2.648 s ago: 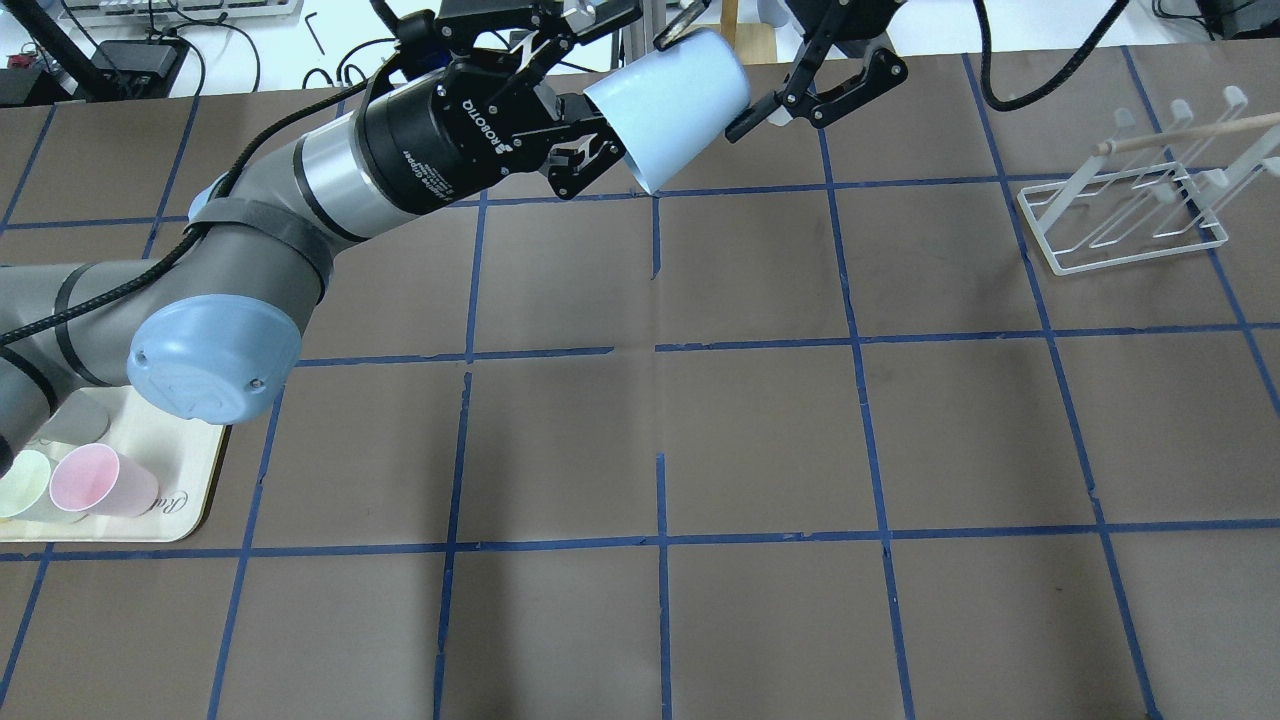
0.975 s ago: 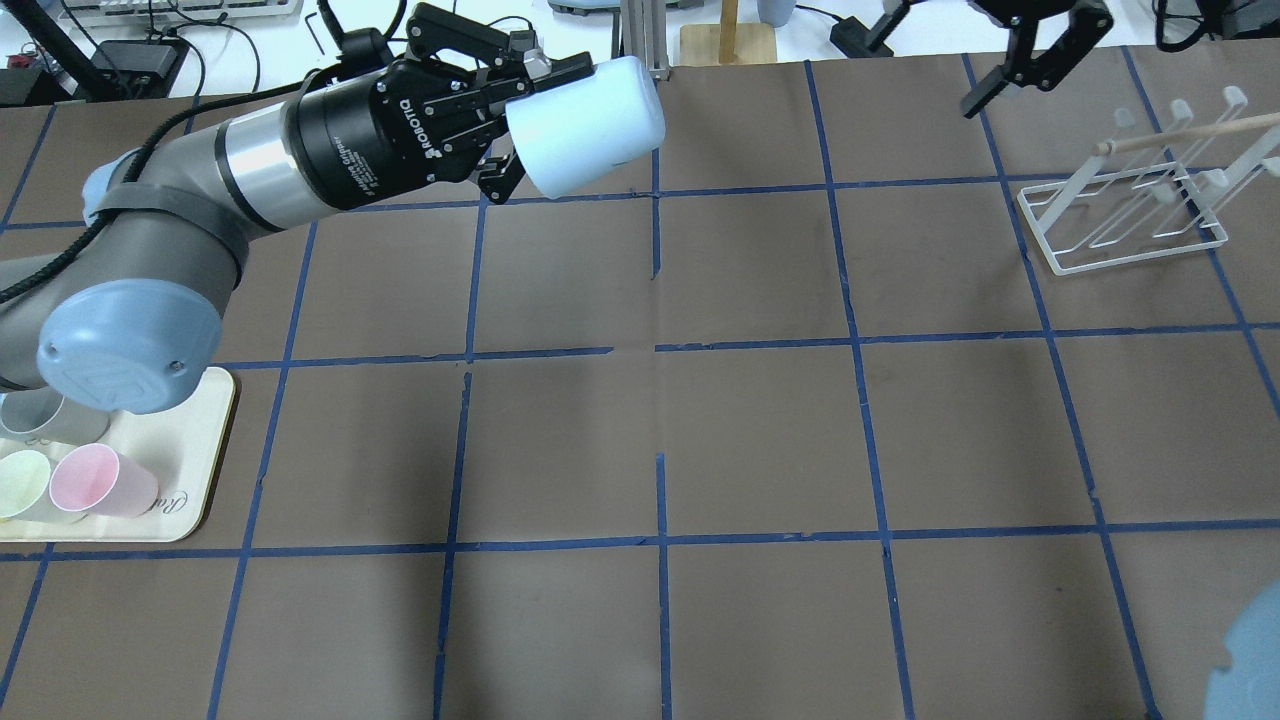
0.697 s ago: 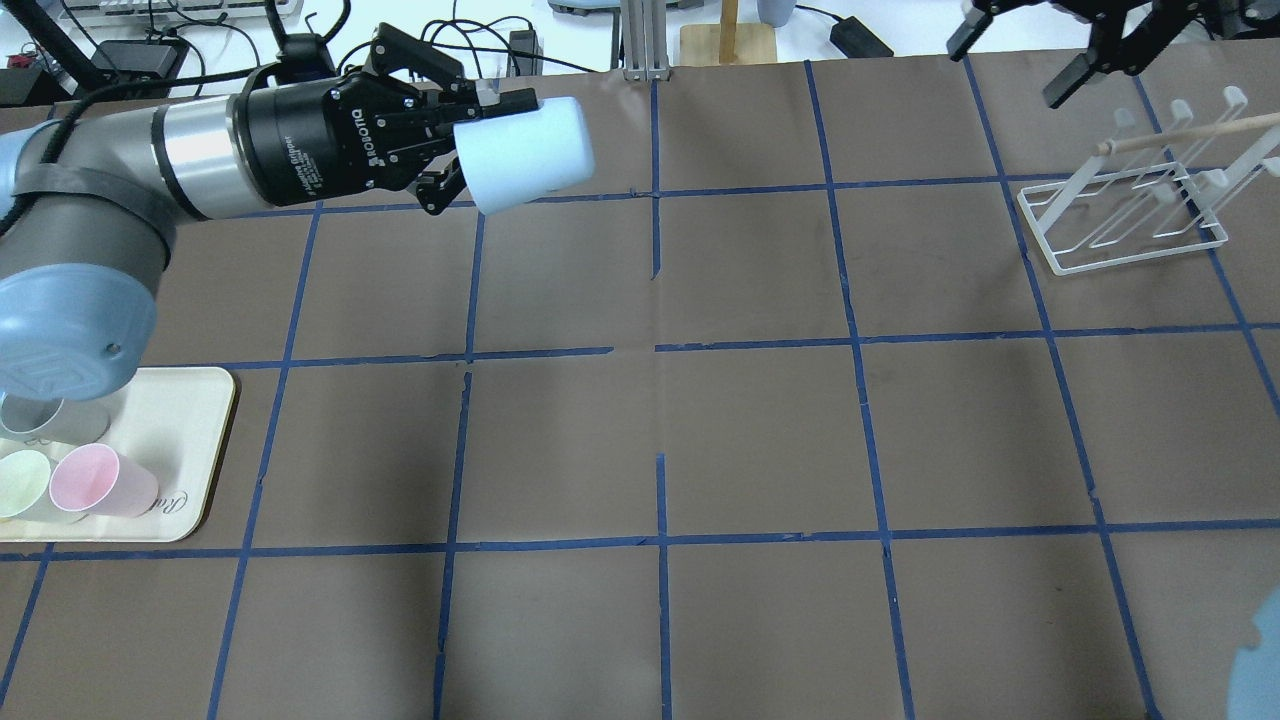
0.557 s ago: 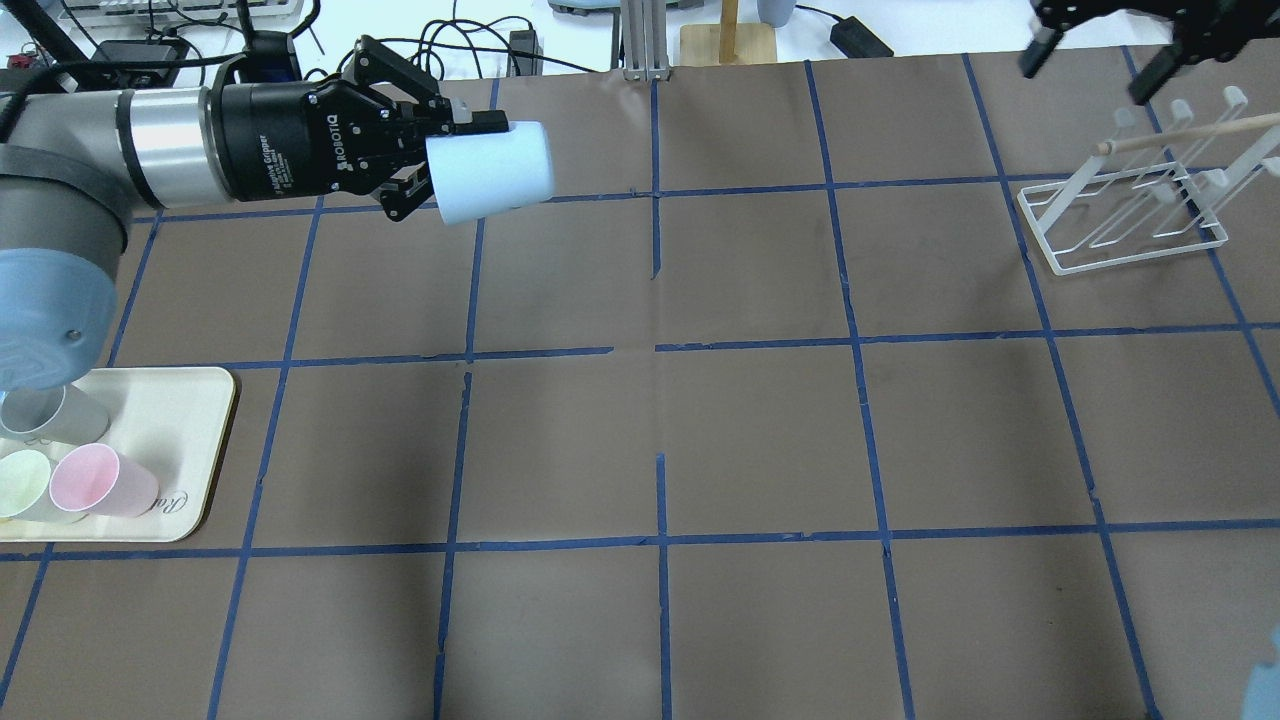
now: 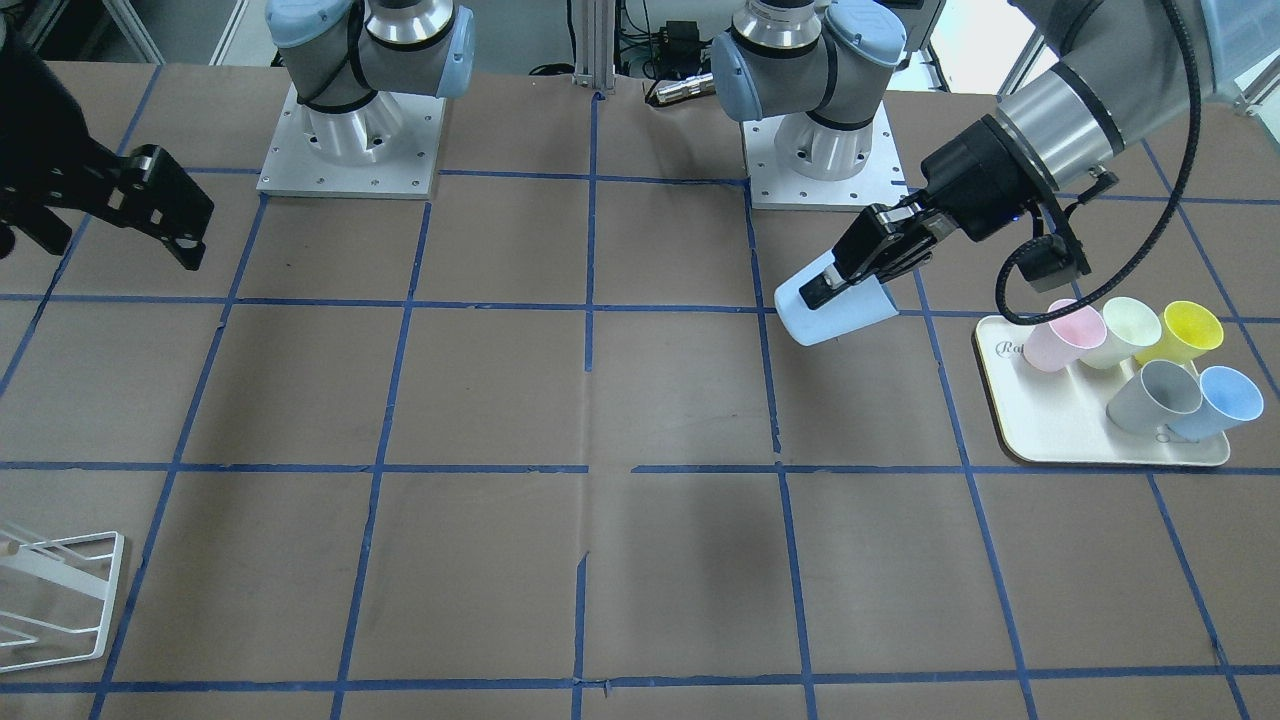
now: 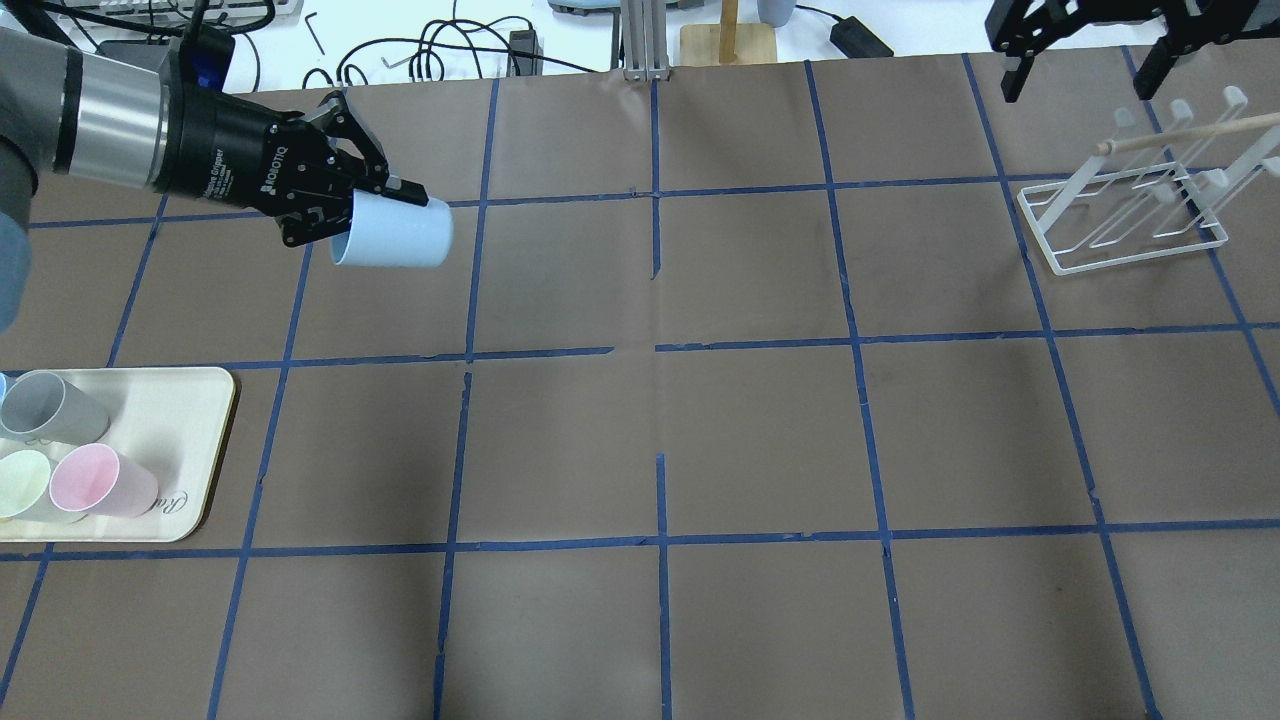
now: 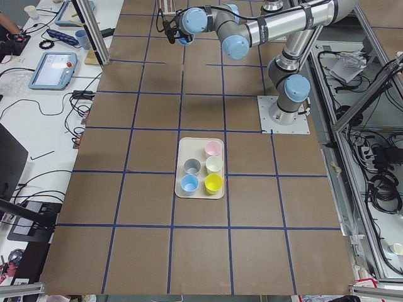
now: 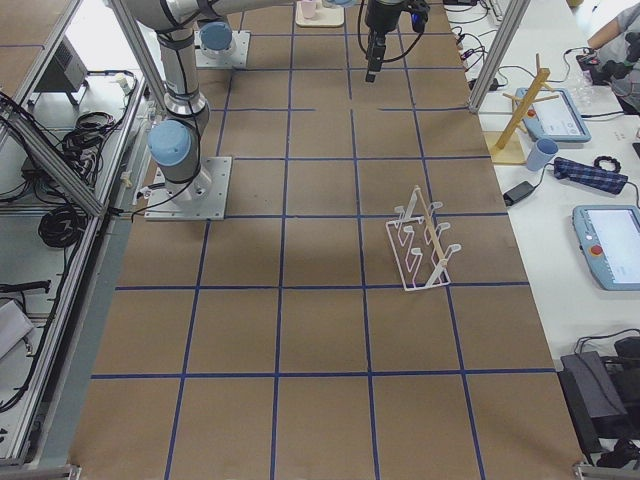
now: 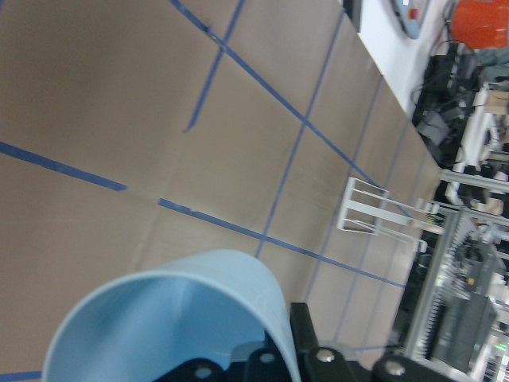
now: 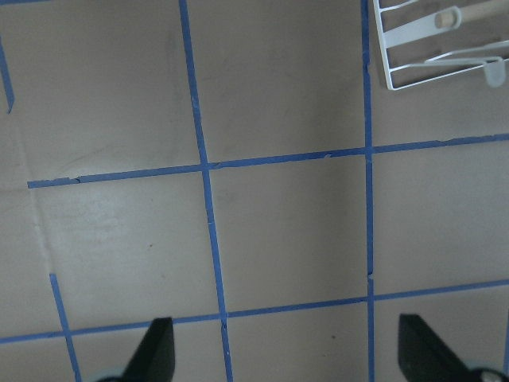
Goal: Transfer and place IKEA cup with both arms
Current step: 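Carry the cup with the left gripper down toward the white tray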
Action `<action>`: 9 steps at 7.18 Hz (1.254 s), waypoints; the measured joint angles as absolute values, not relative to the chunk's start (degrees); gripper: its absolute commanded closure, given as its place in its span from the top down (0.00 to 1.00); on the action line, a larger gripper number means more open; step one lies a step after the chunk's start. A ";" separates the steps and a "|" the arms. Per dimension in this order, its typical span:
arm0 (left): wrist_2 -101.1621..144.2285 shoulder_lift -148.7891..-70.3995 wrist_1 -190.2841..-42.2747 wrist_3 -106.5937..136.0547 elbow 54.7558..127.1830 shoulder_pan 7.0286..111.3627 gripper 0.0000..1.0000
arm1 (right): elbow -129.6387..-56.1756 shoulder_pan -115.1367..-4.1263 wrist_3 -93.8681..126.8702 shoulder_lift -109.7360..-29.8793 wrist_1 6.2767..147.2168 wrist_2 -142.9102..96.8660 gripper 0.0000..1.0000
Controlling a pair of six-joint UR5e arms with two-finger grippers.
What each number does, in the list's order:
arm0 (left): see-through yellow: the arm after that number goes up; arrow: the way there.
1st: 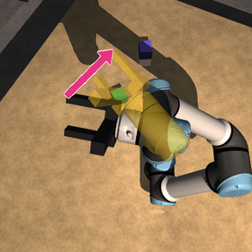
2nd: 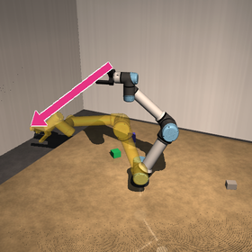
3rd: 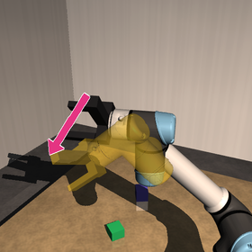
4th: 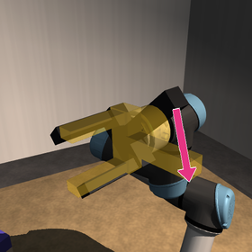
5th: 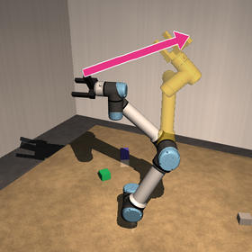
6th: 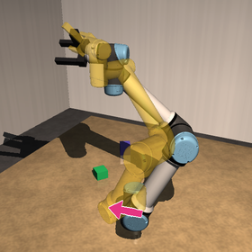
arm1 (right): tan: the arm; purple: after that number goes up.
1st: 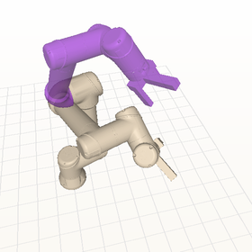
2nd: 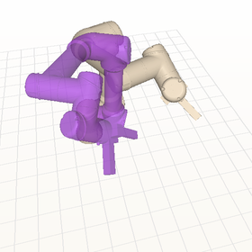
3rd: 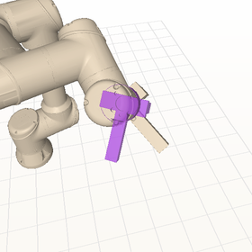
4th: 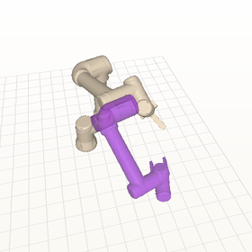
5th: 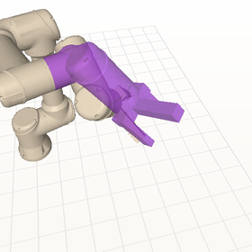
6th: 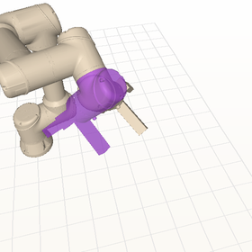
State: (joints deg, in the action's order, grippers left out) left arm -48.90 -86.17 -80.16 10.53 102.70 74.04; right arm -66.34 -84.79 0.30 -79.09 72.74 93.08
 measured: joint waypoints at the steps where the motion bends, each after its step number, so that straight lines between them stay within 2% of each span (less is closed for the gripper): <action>1: -55.50 -85.96 -82.08 7.34 101.67 73.68 0.00 | -68.69 -86.27 2.95 -79.26 75.61 93.08 1.00; 5: -80.68 -87.01 -89.86 -15.76 99.43 67.73 0.00 | -73.85 -93.01 10.15 -78.53 84.45 92.34 1.00; 9: -95.97 -91.87 -79.26 -32.66 101.94 65.05 0.00 | -81.09 -91.73 5.95 -81.23 93.04 91.73 1.00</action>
